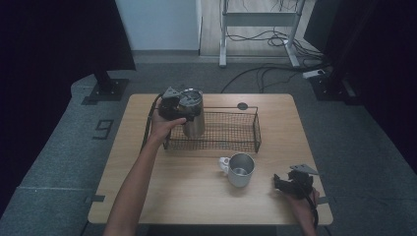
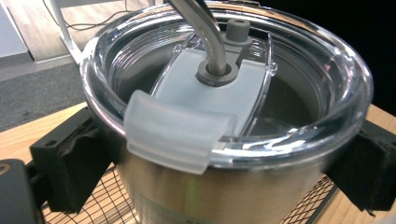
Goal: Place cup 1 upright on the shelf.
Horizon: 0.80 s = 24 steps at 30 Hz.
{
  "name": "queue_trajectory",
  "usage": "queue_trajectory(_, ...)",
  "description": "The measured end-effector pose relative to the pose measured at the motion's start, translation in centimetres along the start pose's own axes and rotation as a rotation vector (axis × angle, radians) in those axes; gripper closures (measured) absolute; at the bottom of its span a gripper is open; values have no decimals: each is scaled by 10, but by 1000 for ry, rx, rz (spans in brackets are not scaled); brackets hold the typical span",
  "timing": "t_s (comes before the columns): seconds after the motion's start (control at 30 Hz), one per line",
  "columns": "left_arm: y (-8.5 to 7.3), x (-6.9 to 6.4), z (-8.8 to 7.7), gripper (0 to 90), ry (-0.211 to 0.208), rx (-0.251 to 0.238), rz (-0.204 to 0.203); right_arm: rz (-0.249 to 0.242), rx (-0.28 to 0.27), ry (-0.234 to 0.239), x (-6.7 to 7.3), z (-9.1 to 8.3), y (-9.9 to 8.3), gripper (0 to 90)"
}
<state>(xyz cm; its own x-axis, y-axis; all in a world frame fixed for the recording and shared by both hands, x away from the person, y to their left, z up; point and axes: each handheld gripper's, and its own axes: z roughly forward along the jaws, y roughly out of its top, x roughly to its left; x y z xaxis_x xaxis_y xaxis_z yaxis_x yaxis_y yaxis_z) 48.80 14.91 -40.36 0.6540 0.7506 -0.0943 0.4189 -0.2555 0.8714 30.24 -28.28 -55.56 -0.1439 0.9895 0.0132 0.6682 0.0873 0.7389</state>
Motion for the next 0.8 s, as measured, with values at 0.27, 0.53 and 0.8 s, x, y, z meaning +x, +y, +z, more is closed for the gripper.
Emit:
queue_trajectory(0.27,-11,5,7,43,4,22,-14,0,0,0,0,0,0,131)
queue_trajectory(0.53,-16,6,11,43,2,28,-19,0,0,0,0,0,0,131)
queue_trajectory(0.8,-19,5,15,44,4,38,-18,0,0,0,0,0,0,131)
